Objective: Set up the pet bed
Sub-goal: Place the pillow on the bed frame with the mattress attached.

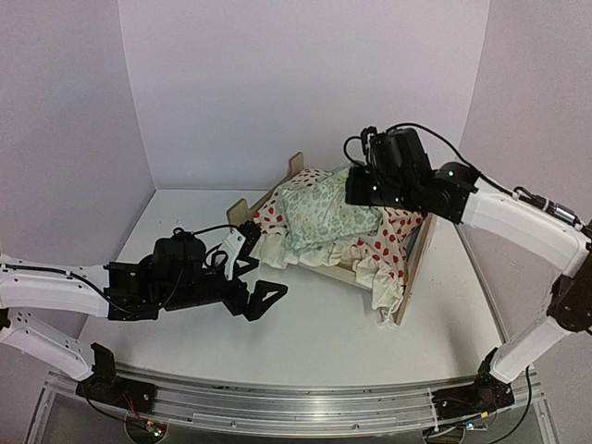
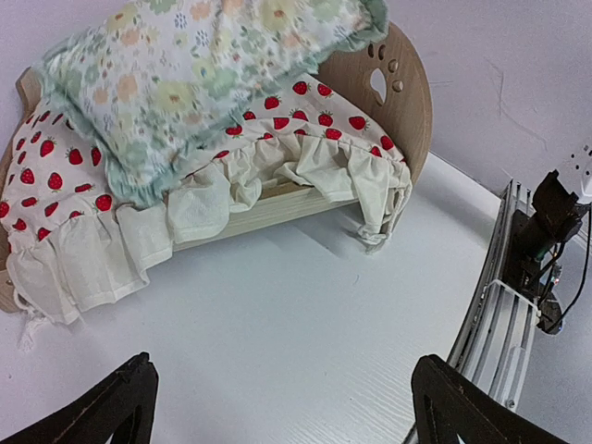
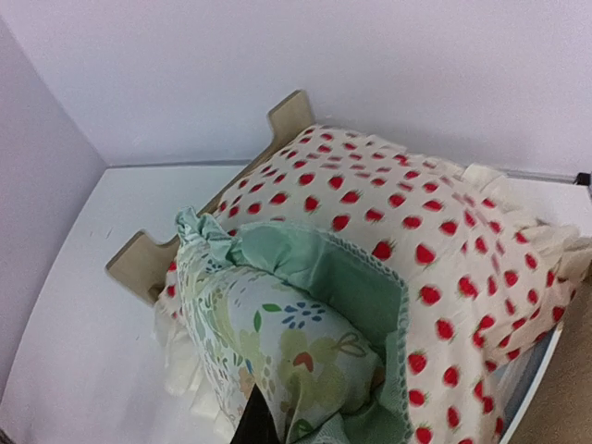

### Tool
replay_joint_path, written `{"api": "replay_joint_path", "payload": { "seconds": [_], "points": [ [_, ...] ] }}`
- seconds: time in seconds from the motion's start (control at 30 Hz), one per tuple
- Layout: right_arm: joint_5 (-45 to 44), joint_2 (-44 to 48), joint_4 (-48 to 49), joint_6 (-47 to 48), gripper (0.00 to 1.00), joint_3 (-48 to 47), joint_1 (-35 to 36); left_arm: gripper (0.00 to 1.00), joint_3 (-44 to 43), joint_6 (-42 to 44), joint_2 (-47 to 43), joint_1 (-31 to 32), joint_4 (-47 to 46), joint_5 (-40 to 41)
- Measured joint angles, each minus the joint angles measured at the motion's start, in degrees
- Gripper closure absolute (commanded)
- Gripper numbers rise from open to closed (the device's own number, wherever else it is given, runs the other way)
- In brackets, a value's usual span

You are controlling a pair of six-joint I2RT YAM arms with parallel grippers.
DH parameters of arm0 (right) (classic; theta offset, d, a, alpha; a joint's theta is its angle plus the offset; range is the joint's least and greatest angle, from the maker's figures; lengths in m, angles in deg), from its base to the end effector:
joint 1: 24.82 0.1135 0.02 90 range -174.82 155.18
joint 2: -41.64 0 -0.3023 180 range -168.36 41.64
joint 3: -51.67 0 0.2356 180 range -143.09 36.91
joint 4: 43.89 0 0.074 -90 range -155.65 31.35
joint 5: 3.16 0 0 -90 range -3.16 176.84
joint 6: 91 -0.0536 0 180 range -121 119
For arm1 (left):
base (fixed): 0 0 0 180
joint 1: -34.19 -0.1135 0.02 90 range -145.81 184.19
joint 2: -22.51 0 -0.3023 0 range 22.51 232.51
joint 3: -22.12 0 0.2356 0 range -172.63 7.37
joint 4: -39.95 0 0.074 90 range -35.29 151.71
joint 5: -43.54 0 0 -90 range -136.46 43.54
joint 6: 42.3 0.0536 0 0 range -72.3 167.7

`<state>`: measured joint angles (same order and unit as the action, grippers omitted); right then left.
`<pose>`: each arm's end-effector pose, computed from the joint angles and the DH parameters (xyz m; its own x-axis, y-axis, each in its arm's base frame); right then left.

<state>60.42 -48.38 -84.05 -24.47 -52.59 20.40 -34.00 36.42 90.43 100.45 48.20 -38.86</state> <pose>0.2692 0.2375 0.4204 -0.4233 0.0798 -0.9025 -0.2019 0.9628 0.1798 0.1097 -0.2319 0.3019 -0.3031 0.2075 -0.9301 0.8138 0.5643 -0.1393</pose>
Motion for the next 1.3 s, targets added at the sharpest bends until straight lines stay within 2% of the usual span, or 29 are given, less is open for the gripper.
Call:
{"api": "replay_joint_path", "payload": {
  "seconds": [0.13, 0.33, 0.47, 0.63, 0.8, 1.03, 1.3],
  "points": [
    [2.3, -4.4, -3.6, 1.9, 1.00, -9.4, -6.7, 0.04, 0.0, -0.7, 0.0, 0.0, 0.1, -0.4],
    [2.5, -2.8, -4.9, 9.5, 1.00, -10.7, -8.9, 0.05, 0.0, -0.7, 0.4, 0.0, 0.0, -1.2],
    [10.1, -3.8, -10.8, 17.5, 1.00, -18.4, -10.8, 0.06, -0.1, -0.5, 1.8, 0.0, 0.8, -2.0],
    [20.1, -4.0, -18.5, 24.7, 1.00, -28.6, -16.9, 0.06, -1.7, 0.8, 2.5, 0.0, 3.7, -2.7],
    [25.6, -4.7, -26.4, 31.3, 1.00, -30.3, -19.6, 0.07, -4.2, 2.2, 3.3, 0.0, 4.3, -3.1],
    [32.4, -11.4, -39.3, 42.2, 1.00, -34.1, -20.3, 0.08, -6.1, 2.8, 7.0, 0.0, 5.4, -4.1],
    [30.2, -18.1, -42.7, 51.6, 1.00, -36.6, -21.5, 0.08, -8.8, 4.0, 12.2, 0.0, 6.1, -4.7]
  ]
}}
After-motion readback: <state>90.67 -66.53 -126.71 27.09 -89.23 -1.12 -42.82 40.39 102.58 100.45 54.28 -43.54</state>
